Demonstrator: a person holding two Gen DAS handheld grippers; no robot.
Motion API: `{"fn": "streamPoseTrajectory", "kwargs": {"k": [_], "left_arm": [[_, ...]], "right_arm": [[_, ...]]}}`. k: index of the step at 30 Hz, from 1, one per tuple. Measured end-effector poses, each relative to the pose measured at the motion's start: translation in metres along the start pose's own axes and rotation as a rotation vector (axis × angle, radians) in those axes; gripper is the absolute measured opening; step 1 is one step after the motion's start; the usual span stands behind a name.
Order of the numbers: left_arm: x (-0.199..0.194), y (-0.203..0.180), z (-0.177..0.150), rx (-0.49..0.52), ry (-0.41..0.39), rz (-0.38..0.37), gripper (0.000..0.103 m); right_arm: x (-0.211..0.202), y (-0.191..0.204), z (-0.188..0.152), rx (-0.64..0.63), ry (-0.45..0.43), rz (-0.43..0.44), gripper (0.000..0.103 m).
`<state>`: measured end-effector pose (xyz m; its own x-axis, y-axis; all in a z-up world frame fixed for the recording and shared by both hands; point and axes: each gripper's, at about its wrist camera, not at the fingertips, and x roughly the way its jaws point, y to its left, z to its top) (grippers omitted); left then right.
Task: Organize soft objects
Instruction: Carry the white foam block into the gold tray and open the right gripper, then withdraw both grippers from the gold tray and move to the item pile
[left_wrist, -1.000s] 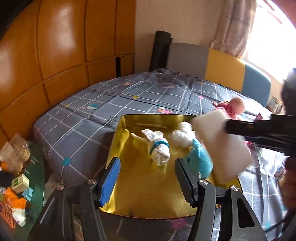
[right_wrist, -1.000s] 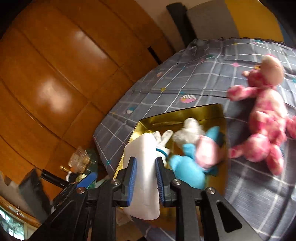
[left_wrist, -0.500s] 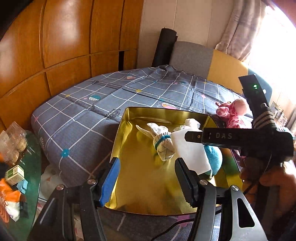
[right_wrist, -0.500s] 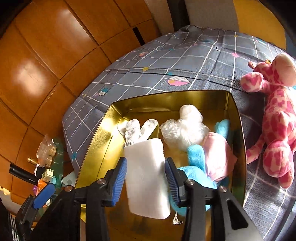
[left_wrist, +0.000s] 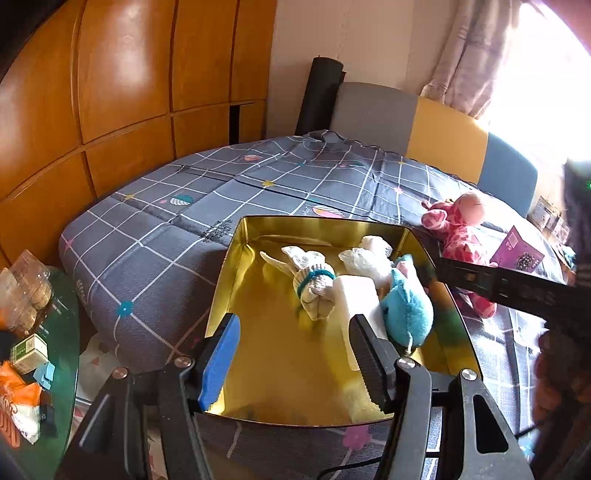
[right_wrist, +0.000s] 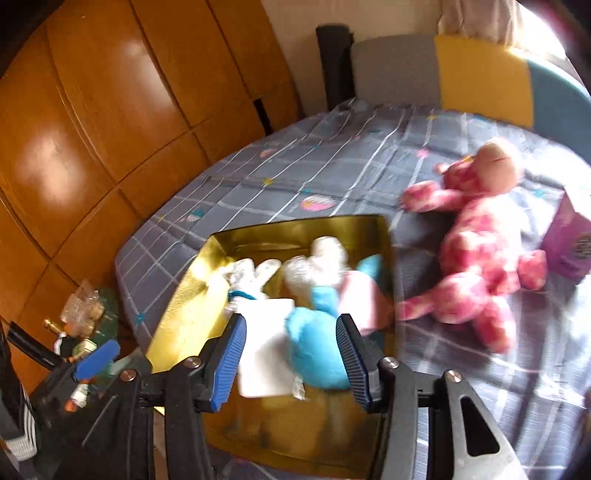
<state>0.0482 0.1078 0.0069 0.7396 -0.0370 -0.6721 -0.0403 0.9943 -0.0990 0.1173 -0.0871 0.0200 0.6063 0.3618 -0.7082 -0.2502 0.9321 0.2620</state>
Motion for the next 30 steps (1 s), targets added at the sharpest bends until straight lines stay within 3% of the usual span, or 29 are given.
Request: {"fn": "streamPoseTrajectory", "kwargs": {"k": [8,21,27,30], "left_arm": [[-0.002,-0.022,0.001,0.044,-0.001,-0.023,0.062],[-0.002,-0.088,0.004,0.175,0.018,-0.123,0.062],[-0.002,-0.127,0.001,0.270,0.010,-0.152,0.081],[-0.001,-0.147,-0.003,0.319,0.015,-0.172,0.081]], "right_arm": [[-0.053,-0.030,-0.027,-0.070,-0.075,-0.181,0.051],[-0.122,-0.119,-0.061,0.061,-0.112,-0.361,0.051],[-0.163,-0.162,-0.076,0.152,-0.156,-0.464,0.051],[-0.183,-0.184,-0.085,0.210,-0.172,-0.516,0.051]]}}
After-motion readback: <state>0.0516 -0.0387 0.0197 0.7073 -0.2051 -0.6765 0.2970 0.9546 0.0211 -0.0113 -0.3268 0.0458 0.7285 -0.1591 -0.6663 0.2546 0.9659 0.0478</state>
